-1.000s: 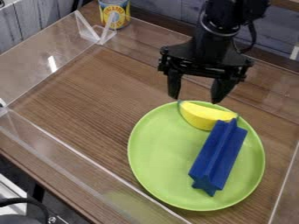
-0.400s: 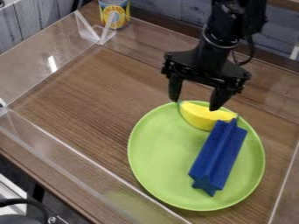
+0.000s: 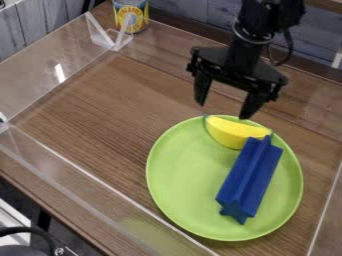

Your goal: Put the blue object in the green plate

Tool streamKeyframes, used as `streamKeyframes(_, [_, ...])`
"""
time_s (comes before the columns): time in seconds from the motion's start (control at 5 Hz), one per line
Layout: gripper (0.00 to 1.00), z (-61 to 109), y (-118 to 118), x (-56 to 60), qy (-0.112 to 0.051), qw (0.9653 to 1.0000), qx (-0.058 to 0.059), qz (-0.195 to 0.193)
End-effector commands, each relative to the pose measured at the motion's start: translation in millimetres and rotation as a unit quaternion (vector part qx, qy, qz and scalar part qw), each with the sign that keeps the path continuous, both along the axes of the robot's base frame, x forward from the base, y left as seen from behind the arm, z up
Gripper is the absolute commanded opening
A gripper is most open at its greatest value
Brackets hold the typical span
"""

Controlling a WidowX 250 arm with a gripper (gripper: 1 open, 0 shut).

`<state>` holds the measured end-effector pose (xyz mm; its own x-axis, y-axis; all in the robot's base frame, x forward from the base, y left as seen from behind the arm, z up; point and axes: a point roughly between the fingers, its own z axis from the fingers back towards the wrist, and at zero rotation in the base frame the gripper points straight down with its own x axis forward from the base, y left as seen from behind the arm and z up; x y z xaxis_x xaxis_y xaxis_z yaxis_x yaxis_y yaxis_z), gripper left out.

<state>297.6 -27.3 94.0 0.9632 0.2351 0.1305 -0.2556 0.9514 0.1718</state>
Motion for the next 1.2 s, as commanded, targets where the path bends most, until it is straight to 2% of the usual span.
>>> streamKeyframes(0.0, [1.0, 15.7, -3, 4.4, -0.023, 0.9996, -0.005, -0.015])
streamKeyframes(0.2, [1.0, 14.2, -7, 2.2, -0.018, 0.9994, -0.005, -0.031])
streamKeyframes(0.4, [1.0, 17.7, 9, -2.7, -0.009, 0.9984, -0.002, -0.056])
streamKeyframes(0.6, [1.0, 14.0, 31, 0.2, -0.003, 0.9966, 0.004, -0.082])
streamKeyframes(1.0, [1.0, 14.4, 105, 7.7, -0.011, 0.9951, 0.027, -0.095])
